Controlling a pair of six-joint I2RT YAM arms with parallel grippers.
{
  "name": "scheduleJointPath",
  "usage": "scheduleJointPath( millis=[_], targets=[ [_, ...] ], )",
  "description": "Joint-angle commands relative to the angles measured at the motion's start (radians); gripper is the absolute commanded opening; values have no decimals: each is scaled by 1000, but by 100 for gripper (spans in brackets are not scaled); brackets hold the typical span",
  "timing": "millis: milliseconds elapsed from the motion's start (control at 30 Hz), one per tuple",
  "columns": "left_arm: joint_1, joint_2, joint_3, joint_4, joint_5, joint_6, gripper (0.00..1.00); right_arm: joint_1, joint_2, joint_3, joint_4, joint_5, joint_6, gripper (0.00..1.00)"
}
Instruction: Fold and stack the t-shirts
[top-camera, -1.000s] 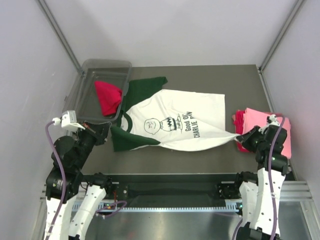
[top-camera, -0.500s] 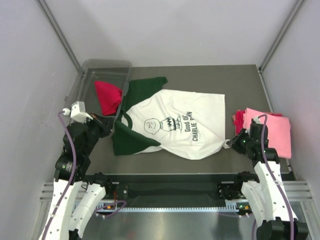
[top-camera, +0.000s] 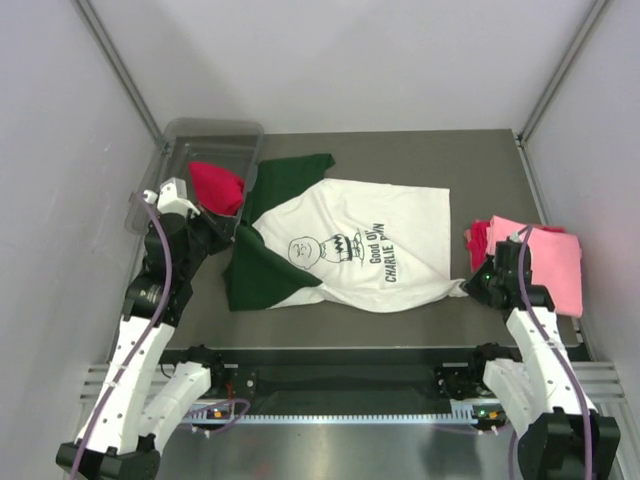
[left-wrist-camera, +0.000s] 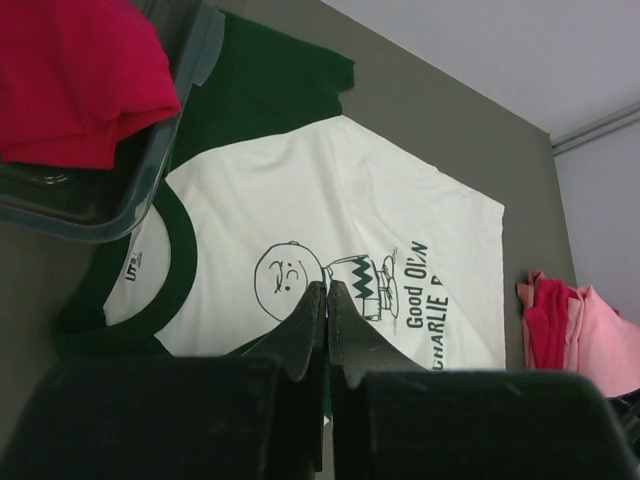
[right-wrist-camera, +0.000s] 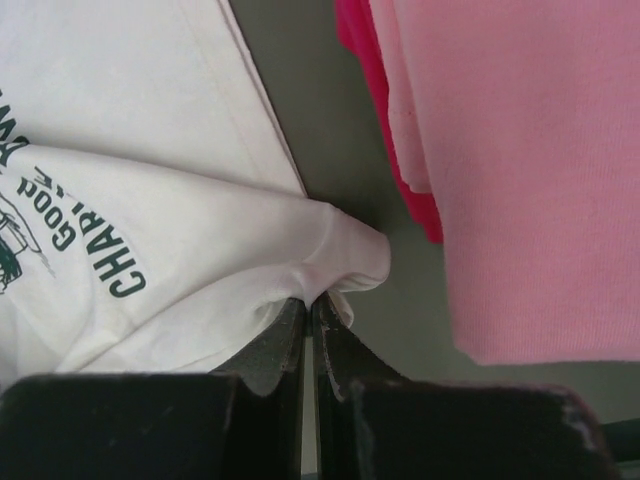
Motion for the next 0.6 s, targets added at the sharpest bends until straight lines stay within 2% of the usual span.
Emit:
scheduleJointPath(
  millis=[0, 200, 367, 567],
  targets=[
    [4, 43, 74, 81, -46, 29, 0, 11, 32, 47, 74, 61, 14, 0],
    [4, 103, 146, 75, -110, 65, 0, 11, 98, 58, 126, 45, -14, 0],
    [4, 146, 216, 75, -150, 92, 0, 13, 138, 65, 160, -28, -38, 0],
    [4, 134, 261, 37, -98, 91, 0, 11, 123, 124, 113, -24, -69, 0]
  ],
)
